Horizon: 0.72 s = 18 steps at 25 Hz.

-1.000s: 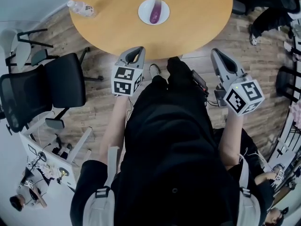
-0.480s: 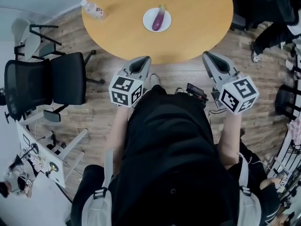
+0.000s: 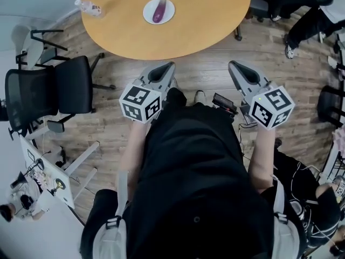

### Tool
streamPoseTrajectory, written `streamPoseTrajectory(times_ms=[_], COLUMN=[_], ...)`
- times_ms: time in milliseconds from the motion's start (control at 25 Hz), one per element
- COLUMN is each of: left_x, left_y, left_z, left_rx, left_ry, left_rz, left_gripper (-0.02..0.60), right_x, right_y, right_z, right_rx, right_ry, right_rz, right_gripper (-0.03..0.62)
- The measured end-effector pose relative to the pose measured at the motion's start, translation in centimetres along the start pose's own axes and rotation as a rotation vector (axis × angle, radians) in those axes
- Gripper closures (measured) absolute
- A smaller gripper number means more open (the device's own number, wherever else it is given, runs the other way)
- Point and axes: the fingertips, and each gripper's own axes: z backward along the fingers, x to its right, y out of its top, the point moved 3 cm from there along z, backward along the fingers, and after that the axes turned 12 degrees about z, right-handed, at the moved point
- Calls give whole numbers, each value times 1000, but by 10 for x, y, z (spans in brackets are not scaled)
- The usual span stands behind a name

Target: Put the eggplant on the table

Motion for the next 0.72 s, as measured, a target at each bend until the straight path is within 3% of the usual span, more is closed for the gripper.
streamPoseTrajectory(times_ms=[360, 720], left_x=[65, 106], left_y=[-34, -47], left_z=[3, 21], left_rx=[60, 134], left_ry=[40, 64], left_rz=[50, 75], left_gripper=[569, 569], right_x=[11, -9], right_y=[-48, -68], right_z=[53, 60], right_rx=[2, -4], right_ry=[26, 151], right_rz=[-57, -22], right_gripper=[576, 576])
